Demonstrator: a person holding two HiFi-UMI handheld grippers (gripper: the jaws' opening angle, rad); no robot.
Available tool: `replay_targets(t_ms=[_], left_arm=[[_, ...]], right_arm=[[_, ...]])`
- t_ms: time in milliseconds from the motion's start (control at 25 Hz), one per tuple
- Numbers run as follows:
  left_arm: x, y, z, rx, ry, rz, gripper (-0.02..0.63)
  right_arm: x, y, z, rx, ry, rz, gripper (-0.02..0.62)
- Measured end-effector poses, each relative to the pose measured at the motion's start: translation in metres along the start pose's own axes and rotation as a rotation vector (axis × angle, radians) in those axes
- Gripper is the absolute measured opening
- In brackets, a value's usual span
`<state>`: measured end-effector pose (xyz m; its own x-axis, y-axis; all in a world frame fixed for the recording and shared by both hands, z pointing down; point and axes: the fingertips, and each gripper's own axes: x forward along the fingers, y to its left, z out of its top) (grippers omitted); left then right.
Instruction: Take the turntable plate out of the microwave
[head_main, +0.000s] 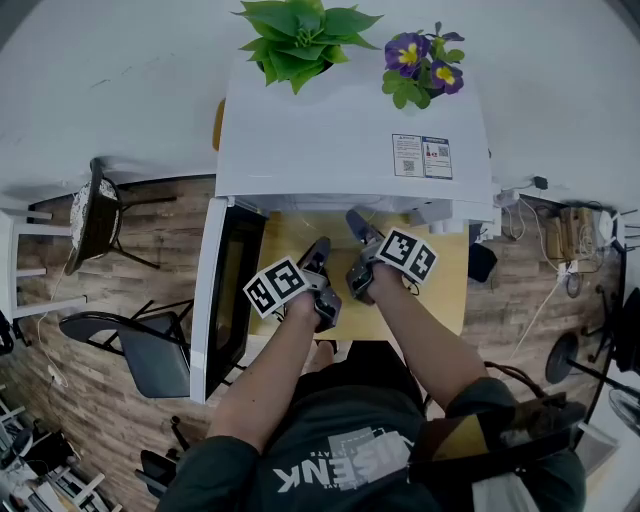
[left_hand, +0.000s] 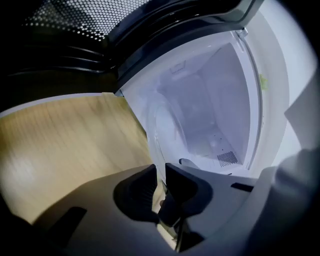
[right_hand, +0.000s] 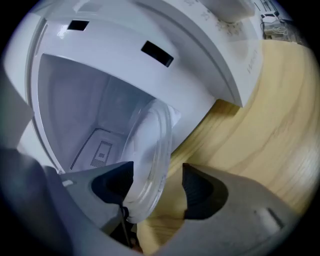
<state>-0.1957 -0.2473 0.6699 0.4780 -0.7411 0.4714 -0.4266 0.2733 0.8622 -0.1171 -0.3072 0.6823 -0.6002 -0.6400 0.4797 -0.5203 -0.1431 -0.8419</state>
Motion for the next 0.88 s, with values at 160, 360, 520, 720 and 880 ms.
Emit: replay_targets(t_ms=[160,360,520,720,880], left_arm=[[-0.011,0.007,-0.01,-0.006,0.018,-0.002,0.054],[-0.02,0.012,-0.014,0.001,0.026,-0.01,0.057],[-0.024,0.012,-0.004,0.068,0.004,-0.027,0.085],[-0.022,0.013,0.024,0.046,-0.064,-0.095,0.17],[-0.017,0.02,0.033,0.069,-0.058,-0.085,0.172]], right_arm=[[-0.001,0.008,-0.005,-0.007,0.011,0.068,0.22],[-0.005,0.02,-0.013,0.011,0.008,0.159,0.123],[-0.01,0.025,-0.016,0.066,-0.006,0.213,0.081],[-0.025,0.025,-0.023,0.089,0.0,0.254,0.061],[-0.035,0.024,-0.032,0.103,0.016,0.272,0.055]])
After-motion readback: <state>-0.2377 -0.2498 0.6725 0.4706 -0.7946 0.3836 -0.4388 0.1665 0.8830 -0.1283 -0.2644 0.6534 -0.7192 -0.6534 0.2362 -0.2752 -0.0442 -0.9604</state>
